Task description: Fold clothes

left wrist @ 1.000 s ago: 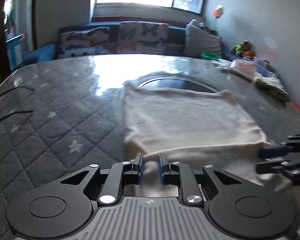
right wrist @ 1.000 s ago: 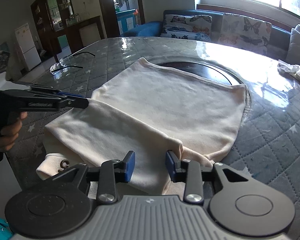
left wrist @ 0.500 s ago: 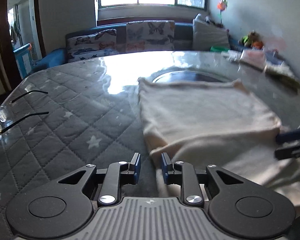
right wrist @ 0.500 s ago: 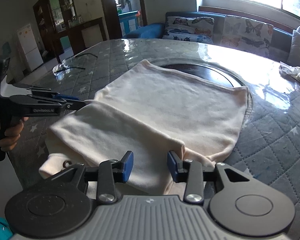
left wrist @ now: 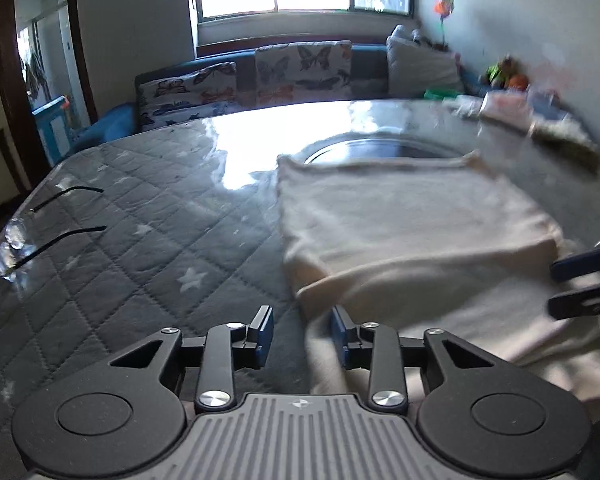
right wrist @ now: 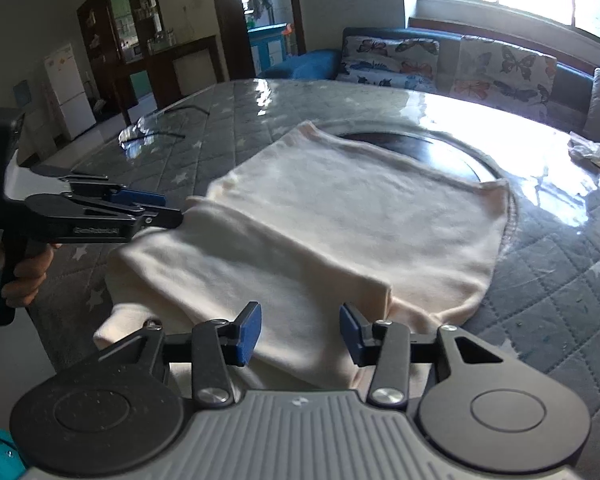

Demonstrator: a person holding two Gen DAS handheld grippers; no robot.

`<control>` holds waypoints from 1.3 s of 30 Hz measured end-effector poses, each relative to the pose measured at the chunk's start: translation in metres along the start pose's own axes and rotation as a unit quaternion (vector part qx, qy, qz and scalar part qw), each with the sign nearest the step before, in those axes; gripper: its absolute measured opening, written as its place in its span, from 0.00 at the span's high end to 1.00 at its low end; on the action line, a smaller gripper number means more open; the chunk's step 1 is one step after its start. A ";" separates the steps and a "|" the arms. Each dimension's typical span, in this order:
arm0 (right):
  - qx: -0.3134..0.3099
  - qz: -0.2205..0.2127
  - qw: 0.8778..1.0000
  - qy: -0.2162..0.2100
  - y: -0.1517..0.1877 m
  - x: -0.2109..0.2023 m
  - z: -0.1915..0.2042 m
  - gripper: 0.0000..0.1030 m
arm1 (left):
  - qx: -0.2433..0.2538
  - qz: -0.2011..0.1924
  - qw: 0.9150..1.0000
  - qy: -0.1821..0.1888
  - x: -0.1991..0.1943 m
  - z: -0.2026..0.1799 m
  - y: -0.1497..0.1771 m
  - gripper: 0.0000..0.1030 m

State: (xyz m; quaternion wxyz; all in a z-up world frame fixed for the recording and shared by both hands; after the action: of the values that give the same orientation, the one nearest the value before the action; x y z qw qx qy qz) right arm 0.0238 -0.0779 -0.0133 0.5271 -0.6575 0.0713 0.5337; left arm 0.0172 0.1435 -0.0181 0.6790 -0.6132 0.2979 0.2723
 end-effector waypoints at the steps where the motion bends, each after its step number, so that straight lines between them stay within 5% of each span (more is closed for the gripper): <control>1: -0.002 0.003 1.000 0.001 0.001 0.001 0.000 0.57 | 0.003 0.001 1.000 -0.005 -0.001 0.002 0.002 0.65; 6: -0.006 0.009 1.000 0.003 0.006 -0.002 -0.002 0.57 | -0.007 0.010 1.000 -0.026 -0.013 0.018 0.015 0.64; 12: -0.011 0.001 1.000 -0.001 0.003 -0.002 0.005 0.57 | 0.013 -0.023 1.000 0.017 -0.039 -0.010 0.014 0.63; 21: -0.034 0.018 0.999 0.005 0.016 -0.012 0.008 0.57 | 0.055 -0.002 0.998 0.014 -0.039 -0.021 0.037 0.56; 25: -0.041 0.015 0.999 0.009 0.018 -0.024 0.007 0.57 | 0.081 -0.015 0.996 0.040 -0.059 -0.027 0.039 0.52; 29: -0.063 0.016 0.998 0.012 0.021 -0.034 0.008 0.52 | 0.138 -0.035 0.988 0.068 -0.080 -0.044 0.048 0.51; 39: -0.125 0.023 0.992 0.025 0.033 -0.052 0.018 0.50 | 0.268 -0.047 0.961 0.056 -0.073 -0.075 0.072 0.51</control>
State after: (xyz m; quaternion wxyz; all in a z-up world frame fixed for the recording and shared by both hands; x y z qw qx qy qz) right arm -0.0309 -0.1029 0.0090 0.4260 -0.7296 0.0326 0.5339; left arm -0.0904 0.0755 -0.0179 0.8128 -0.4364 0.3683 0.1156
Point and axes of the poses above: each gripper's, at about its wrist camera, not at the fingertips, and x roughly the way its jaws point, z to its left, y to its underside, the point moved 4 cm from there along x, roughly the way its jaws point, and after that the axes turned 6 degrees about z, right-handed, at the moved point
